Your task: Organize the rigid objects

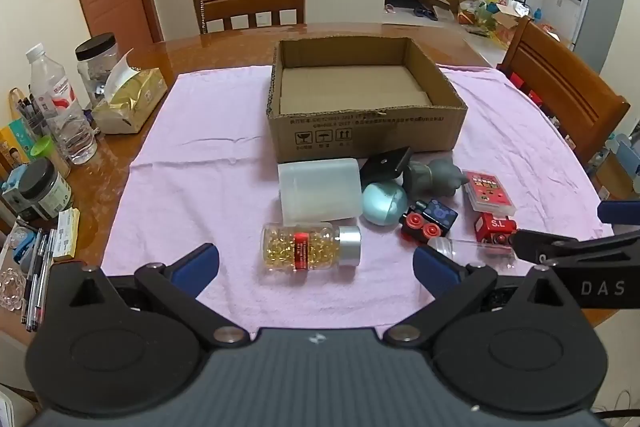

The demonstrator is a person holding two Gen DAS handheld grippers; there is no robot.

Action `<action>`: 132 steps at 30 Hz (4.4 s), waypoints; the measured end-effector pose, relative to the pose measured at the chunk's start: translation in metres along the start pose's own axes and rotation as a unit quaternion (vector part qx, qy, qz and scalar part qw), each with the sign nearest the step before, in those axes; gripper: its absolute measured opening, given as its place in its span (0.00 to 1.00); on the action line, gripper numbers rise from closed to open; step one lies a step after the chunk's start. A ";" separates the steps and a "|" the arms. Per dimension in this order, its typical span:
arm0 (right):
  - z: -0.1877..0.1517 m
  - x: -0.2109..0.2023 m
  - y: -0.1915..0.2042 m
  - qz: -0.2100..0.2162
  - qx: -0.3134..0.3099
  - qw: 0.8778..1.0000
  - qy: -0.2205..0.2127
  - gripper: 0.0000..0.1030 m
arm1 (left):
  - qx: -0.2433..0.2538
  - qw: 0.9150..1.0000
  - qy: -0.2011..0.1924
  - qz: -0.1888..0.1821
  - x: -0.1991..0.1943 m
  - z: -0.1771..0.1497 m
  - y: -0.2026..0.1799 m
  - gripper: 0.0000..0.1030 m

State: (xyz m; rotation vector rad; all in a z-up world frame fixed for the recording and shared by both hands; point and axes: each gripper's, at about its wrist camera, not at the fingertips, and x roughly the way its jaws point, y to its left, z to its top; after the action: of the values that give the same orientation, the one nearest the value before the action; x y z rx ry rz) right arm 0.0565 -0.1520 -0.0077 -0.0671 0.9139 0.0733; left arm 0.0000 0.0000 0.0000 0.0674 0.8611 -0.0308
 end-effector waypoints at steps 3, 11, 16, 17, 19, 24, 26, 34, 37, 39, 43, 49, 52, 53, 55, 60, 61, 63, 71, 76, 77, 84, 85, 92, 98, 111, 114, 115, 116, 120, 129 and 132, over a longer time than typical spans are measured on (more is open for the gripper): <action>0.000 0.000 0.000 0.003 0.002 1.000 0.001 1.00 | 0.001 1.000 0.002 0.007 0.001 0.000 -0.002 0.99; 0.001 0.000 0.000 0.005 -0.001 1.000 -0.002 1.00 | -0.012 1.000 0.006 -0.006 0.002 0.001 0.005 0.99; 0.004 -0.004 0.000 0.005 -0.001 1.000 -0.004 1.00 | -0.010 1.000 0.006 -0.003 -0.002 0.002 0.002 0.99; 0.004 -0.004 0.000 0.004 -0.002 1.000 -0.004 1.00 | -0.010 1.000 0.005 -0.002 -0.002 0.002 0.002 0.99; 0.005 -0.005 0.000 0.005 -0.003 1.000 -0.004 1.00 | -0.011 1.000 0.005 -0.003 -0.003 0.003 0.002 0.99; 0.005 -0.007 0.000 0.005 -0.004 1.000 -0.004 1.00 | -0.011 1.000 0.007 -0.002 -0.004 0.004 0.002 0.99; 0.005 -0.007 0.000 0.005 -0.004 1.000 -0.004 1.00 | -0.012 1.000 0.007 -0.002 -0.004 0.003 0.001 0.99; 0.003 -0.009 -0.002 0.004 -0.003 1.000 -0.005 1.00 | -0.006 1.000 0.004 0.000 -0.006 0.004 -0.003 0.99; 0.004 -0.009 -0.003 0.004 -0.004 1.000 -0.006 1.00 | -0.005 1.000 0.004 -0.001 -0.006 0.005 -0.004 0.99; 0.004 -0.009 -0.004 0.003 -0.003 1.000 -0.007 1.00 | -0.004 1.000 0.003 -0.002 -0.007 0.005 -0.005 0.99; 0.005 -0.009 -0.005 0.004 -0.004 1.000 -0.008 1.00 | -0.003 1.000 0.002 -0.001 -0.007 0.006 -0.006 0.99; 0.007 -0.008 -0.007 0.006 -0.004 1.000 -0.009 1.00 | -0.002 1.000 0.002 -0.001 -0.008 0.007 -0.006 0.99; 0.007 -0.008 -0.008 0.006 -0.005 1.000 -0.010 1.00 | -0.002 1.000 0.002 0.000 -0.008 0.008 -0.008 0.99; 0.007 -0.008 -0.009 0.007 -0.006 1.000 -0.010 1.00 | -0.001 1.000 0.003 0.000 -0.008 0.008 -0.008 0.99; 0.008 -0.007 -0.010 0.008 -0.006 1.000 -0.011 1.00 | -0.002 1.000 0.002 0.000 -0.009 0.009 -0.008 0.99; 0.008 -0.007 -0.011 0.010 -0.009 1.000 -0.013 1.00 | 0.001 1.000 0.000 0.002 -0.010 0.010 -0.011 0.99; 0.008 -0.007 -0.011 0.011 -0.009 1.000 -0.014 1.00 | 0.001 1.000 0.000 0.002 -0.010 0.011 -0.011 0.99; 0.008 -0.007 -0.012 0.012 -0.011 1.000 -0.015 1.00 | 0.002 1.000 0.000 0.003 -0.011 0.011 -0.013 0.99; 0.008 -0.010 -0.015 0.018 -0.015 1.000 -0.020 1.00 | 0.001 1.000 -0.001 0.001 -0.015 0.012 -0.015 0.99; 0.010 -0.010 -0.017 0.020 -0.023 0.999 -0.022 1.00 | 0.000 1.000 -0.003 -0.006 -0.016 0.011 -0.017 0.99; 0.010 -0.010 -0.017 0.020 -0.024 0.999 -0.022 1.00 | -0.002 1.000 -0.002 -0.008 -0.016 0.011 -0.018 0.99; 0.015 -0.010 -0.020 0.019 -0.034 0.999 -0.021 1.00 | -0.006 1.000 -0.003 -0.013 -0.015 0.016 -0.020 0.99; 0.015 -0.010 -0.021 0.019 -0.034 0.999 -0.021 1.00 | -0.006 1.000 -0.003 -0.014 -0.015 0.017 -0.021 0.99; 0.017 -0.004 -0.020 0.018 -0.030 0.999 -0.021 1.00 | 0.001 1.000 -0.007 -0.022 -0.008 0.020 -0.020 0.99; 0.015 0.004 -0.016 0.013 -0.022 0.999 -0.024 1.00 | 0.014 0.999 -0.015 -0.035 0.002 0.020 -0.015 0.99; -0.015 0.023 -0.011 0.052 -0.014 0.998 -0.040 1.00 | 0.031 0.998 -0.011 -0.049 0.040 0.004 0.002 0.99; -0.025 0.029 -0.009 0.056 -0.012 0.998 -0.025 1.00 | 0.031 0.998 -0.003 -0.061 0.054 -0.002 0.007 0.99; -0.027 0.031 -0.009 0.056 -0.011 0.998 -0.020 1.00 | 0.031 0.998 0.001 -0.063 0.058 -0.003 0.007 0.99; -0.030 0.033 -0.008 0.056 -0.008 0.998 -0.015 1.00 | 0.030 0.997 0.005 -0.064 0.063 -0.005 0.008 0.99; -0.037 0.041 -0.006 0.055 0.005 0.998 0.001 1.00 | 0.040 0.997 0.015 -0.061 0.082 -0.008 0.010 0.99; -0.043 0.054 0.000 0.054 0.023 0.998 0.026 1.00 | 0.045 0.997 0.034 -0.053 0.118 -0.006 0.014 0.99; -0.046 0.062 0.004 0.055 0.028 0.997 0.039 1.00 | 0.044 0.996 0.043 -0.059 0.125 -0.007 0.017 0.99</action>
State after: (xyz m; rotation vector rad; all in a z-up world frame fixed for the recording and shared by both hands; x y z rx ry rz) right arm 0.0576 -0.1500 -0.0846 0.0323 0.9969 0.1483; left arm 0.0773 0.0172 -0.0990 0.1017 0.9486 -0.1782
